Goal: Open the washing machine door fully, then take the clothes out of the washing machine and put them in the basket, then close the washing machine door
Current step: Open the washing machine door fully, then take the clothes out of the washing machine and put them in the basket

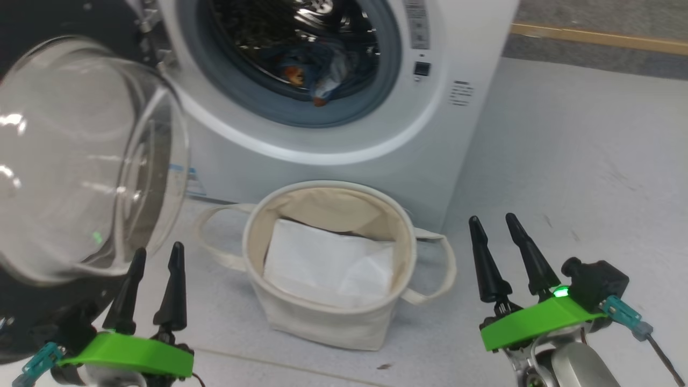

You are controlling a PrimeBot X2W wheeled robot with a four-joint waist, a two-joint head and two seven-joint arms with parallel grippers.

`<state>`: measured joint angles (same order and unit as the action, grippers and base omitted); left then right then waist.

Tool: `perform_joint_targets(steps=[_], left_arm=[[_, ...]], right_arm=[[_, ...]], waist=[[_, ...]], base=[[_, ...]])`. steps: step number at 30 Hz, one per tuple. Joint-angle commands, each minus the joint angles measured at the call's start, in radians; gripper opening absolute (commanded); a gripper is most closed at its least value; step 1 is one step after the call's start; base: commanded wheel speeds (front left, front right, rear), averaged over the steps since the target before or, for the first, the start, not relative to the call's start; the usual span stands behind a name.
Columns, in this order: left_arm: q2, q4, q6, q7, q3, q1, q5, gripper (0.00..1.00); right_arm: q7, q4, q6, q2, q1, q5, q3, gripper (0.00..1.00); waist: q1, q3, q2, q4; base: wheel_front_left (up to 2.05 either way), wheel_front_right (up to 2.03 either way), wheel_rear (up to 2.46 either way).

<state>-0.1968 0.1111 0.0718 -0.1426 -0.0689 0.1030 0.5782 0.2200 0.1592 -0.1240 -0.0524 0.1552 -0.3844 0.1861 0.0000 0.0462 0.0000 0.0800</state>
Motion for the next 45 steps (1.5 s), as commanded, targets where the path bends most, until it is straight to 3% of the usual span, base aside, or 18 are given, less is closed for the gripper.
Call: perform_joint_targets(steps=[1, 7, 11, 28, 45], left_arm=[[-0.014, -0.028, 0.002, 0.000, 0.031, 0.022, -0.003, 1.00], [-0.020, -0.032, 0.006, -0.001, 0.026, 0.006, 0.003, 1.00], [-0.027, -0.044, 0.019, 0.015, 0.008, -0.002, 0.019, 1.00], [-0.041, -0.058, 0.030, 0.011, -0.025, 0.007, 0.021, 1.00], [-0.047, -0.022, 0.014, -0.027, -0.032, 0.037, 0.006, 1.00]], right_arm=[[-0.002, -0.042, -0.007, 0.002, 0.036, 0.008, 0.018, 1.00], [-0.003, -0.064, -0.007, 0.002, 0.035, 0.015, 0.011, 1.00], [0.003, -0.081, -0.007, 0.002, 0.027, 0.007, -0.019, 1.00], [0.012, -0.083, -0.007, 0.002, 0.032, -0.006, -0.008, 1.00], [0.027, -0.053, -0.007, 0.002, 0.061, -0.020, 0.011, 1.00]], waist=[[0.0000, 0.005, 0.0000, -0.047], [0.0000, 0.010, 0.0000, -0.125], [0.0000, 0.019, 0.0000, -0.141], [0.0000, 0.030, 0.0000, -0.127], [0.0000, 0.029, 0.0000, -0.124]], base=[[0.00, 0.00, 0.00], [0.00, 0.00, 0.00], [0.00, 0.00, 0.00], [0.13, -0.05, -0.08], [1.73, -1.25, -0.48]])
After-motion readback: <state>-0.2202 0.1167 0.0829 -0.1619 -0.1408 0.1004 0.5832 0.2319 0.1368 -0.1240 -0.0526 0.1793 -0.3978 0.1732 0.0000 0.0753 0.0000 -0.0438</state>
